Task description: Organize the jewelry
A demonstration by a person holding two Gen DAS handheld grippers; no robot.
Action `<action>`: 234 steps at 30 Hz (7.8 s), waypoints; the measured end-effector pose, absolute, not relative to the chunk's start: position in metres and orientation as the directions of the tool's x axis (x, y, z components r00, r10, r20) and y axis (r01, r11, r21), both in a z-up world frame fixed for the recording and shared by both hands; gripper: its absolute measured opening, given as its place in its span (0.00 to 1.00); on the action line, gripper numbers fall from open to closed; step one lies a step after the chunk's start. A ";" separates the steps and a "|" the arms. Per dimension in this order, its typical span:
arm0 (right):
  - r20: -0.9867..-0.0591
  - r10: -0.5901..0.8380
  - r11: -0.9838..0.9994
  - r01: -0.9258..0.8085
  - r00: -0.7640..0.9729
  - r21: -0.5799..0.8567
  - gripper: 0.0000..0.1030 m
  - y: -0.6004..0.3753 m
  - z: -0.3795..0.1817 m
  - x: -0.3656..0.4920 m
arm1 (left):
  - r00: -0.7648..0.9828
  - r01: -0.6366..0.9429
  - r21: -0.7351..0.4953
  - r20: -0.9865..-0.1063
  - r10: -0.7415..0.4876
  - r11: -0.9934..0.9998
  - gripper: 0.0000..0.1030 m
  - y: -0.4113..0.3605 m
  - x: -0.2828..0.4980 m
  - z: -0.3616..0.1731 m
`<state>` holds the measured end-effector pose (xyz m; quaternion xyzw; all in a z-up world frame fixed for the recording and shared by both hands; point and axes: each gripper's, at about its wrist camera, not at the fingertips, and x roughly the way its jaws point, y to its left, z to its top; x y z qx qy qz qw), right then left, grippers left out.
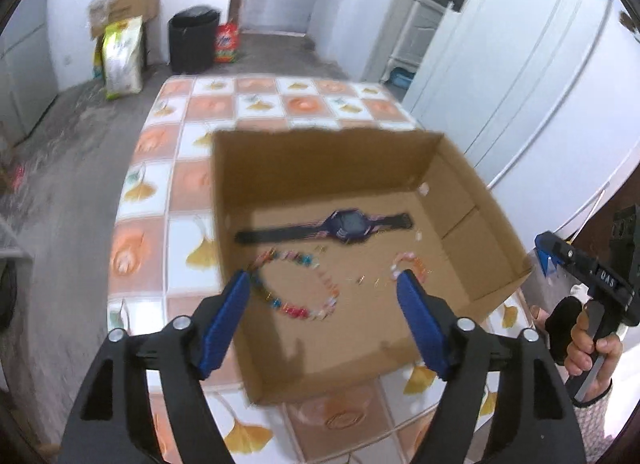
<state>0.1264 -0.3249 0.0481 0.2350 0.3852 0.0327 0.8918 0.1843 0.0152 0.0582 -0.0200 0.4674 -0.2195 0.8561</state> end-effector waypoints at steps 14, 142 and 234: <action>-0.731 0.229 0.887 0.171 0.642 0.428 0.53 -0.321 0.035 0.139 | 0.587 0.310 -0.244 -0.711 -0.386 0.919 0.80 0.041 0.168 0.065; -0.793 -0.065 0.985 0.164 0.605 0.045 0.92 -0.170 0.049 -0.002 | 0.602 0.166 -0.051 -0.786 -0.142 0.985 0.95 0.012 0.031 0.042; -0.790 -0.091 0.986 0.166 0.606 0.014 0.92 -0.170 0.052 -0.006 | 0.595 0.148 -0.036 -0.795 -0.118 0.988 0.95 0.013 0.029 0.043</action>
